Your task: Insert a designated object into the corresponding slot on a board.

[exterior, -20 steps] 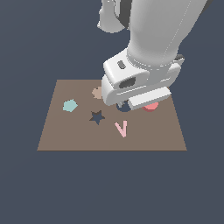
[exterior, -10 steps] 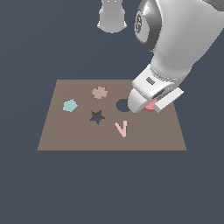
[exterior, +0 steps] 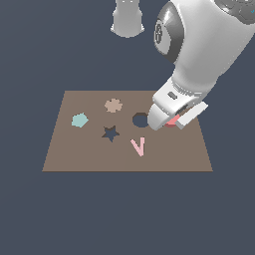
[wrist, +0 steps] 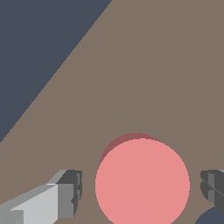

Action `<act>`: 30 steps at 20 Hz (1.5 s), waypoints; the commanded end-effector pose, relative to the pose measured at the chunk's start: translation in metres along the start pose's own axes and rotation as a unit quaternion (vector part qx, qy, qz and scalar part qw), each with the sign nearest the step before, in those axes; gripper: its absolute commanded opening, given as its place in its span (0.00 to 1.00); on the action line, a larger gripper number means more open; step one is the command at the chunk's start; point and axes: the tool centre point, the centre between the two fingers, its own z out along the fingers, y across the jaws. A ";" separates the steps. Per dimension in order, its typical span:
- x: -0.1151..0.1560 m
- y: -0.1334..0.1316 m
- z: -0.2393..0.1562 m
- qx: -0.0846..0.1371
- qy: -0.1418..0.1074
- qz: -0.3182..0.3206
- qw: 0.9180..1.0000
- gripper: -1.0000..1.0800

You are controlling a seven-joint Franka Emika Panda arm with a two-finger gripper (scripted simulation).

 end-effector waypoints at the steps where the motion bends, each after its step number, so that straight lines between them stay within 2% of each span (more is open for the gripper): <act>1: -0.001 -0.001 0.008 0.000 -0.001 -0.001 1.000 0.96; 5: -0.001 -0.001 0.014 0.000 0.000 -0.002 1.000 0.96; 6: -0.001 -0.001 0.014 0.000 0.000 -0.002 1.000 0.00; 21: -0.005 0.004 0.012 0.000 0.000 -0.003 1.000 0.00; 30: -0.040 0.046 0.007 0.000 -0.001 -0.008 1.000 0.00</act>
